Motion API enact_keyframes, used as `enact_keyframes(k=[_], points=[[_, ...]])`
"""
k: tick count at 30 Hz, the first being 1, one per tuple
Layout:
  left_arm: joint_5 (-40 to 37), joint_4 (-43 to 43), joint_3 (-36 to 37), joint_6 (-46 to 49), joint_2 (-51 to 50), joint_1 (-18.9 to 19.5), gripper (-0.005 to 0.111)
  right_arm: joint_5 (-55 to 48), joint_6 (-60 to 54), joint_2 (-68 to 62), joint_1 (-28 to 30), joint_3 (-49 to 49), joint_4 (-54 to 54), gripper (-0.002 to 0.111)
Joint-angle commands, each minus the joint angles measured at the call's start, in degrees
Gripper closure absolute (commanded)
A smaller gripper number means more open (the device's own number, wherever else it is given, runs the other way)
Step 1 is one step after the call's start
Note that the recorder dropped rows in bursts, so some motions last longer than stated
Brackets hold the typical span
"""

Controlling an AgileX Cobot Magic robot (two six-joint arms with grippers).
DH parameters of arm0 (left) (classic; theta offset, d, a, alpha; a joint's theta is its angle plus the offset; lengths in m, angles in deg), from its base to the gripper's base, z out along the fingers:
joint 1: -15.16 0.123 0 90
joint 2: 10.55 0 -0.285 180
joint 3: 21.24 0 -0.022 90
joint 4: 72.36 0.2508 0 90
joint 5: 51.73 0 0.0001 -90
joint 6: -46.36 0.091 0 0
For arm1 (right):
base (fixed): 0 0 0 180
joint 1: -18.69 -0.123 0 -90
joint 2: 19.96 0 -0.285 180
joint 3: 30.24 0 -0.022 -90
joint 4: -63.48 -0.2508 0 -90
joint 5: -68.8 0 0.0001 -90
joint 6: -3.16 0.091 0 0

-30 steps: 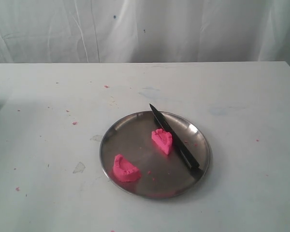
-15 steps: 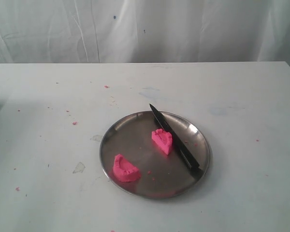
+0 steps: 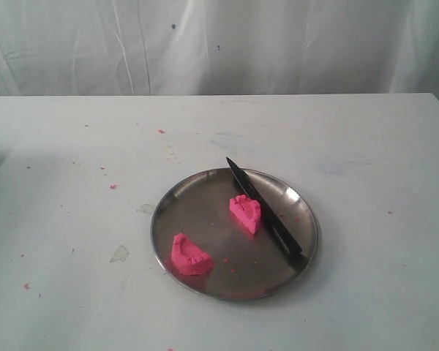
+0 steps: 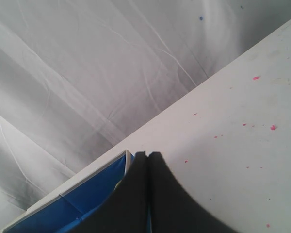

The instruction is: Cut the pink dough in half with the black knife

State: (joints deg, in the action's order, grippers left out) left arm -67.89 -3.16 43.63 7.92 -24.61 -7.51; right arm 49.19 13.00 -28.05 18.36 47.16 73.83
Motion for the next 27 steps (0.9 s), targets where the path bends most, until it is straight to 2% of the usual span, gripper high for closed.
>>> enact_keyframes(k=[1,2,3,4,5,6,7,8,9,14,16,18,21,23,24,25,27], points=[[0.01,0.26,0.20,-0.52,0.29,-0.47,0.107,0.02,-0.64,0.30,0.33,-0.18,0.26,0.108],[0.02,0.26,0.20,-0.52,0.29,-0.08,0.107,0.02,-0.64,0.30,0.33,-0.18,0.26,0.108],[1.68,0.26,0.20,-0.52,0.29,5.15,0.107,0.02,-0.64,0.30,0.33,-0.18,0.26,0.108],[3.05,0.26,0.20,-0.52,0.18,8.33,0.107,0.02,-0.64,0.30,0.33,-0.18,0.26,0.108],[5.65,0.26,0.20,-0.52,0.18,16.45,0.107,0.02,-0.64,0.30,0.33,-0.18,0.26,0.108],[6.05,0.26,0.20,-0.52,0.30,19.10,0.107,0.02,-0.64,0.30,0.33,-0.18,0.26,0.108],[6.05,0.26,0.20,-0.52,0.30,23.97,0.107,0.02,-0.64,0.30,0.33,-0.18,0.26,0.108],[5.93,0.26,0.20,-0.52,0.30,26.91,0.107,0.02,-0.64,0.30,0.33,-0.18,0.26,0.108],[5.93,0.26,0.20,-0.52,0.30,27.86,0.107,0.02,-0.64,0.30,0.33,-0.18,0.26,0.108],[6.04,0.26,0.29,-0.52,1.47,29.25,0.107,0.02,-0.64,0.30,0.33,-0.18,0.14,0.108],[2.77,0.11,1.09,-0.16,5.14,27.08,0.107,0.02,-0.64,0.30,0.33,-0.18,0.14,0.108],[4.00,-2.34,3.45,-1.08,6.27,24.89,0.107,0.02,-0.64,0.30,0.33,-0.18,0.14,0.108],[8.46,-13.97,8.14,-4.09,6.27,22.80,0.107,0.02,-0.64,0.30,0.33,-0.18,0.03,0.108],[9.55,-23.13,11.74,-2.33,6.27,22.38,0.107,0.02,-0.64,0.30,0.33,-0.18,0.03,0.108],[9.55,-24.76,12.35,-0.81,6.27,22.38,0.107,0.02,-0.64,0.30,0.33,-0.18,0.03,0.108],[8.98,-26.21,12.35,0.78,6.27,22.38,0.107,0.02,-0.64,0.30,0.33,-0.18,0.03,0.108],[2.83,-33.30,12.35,7.95,6.27,22.38,0.107,0.02,-0.64,0.30,0.33,-0.18,0.03,0.108]])
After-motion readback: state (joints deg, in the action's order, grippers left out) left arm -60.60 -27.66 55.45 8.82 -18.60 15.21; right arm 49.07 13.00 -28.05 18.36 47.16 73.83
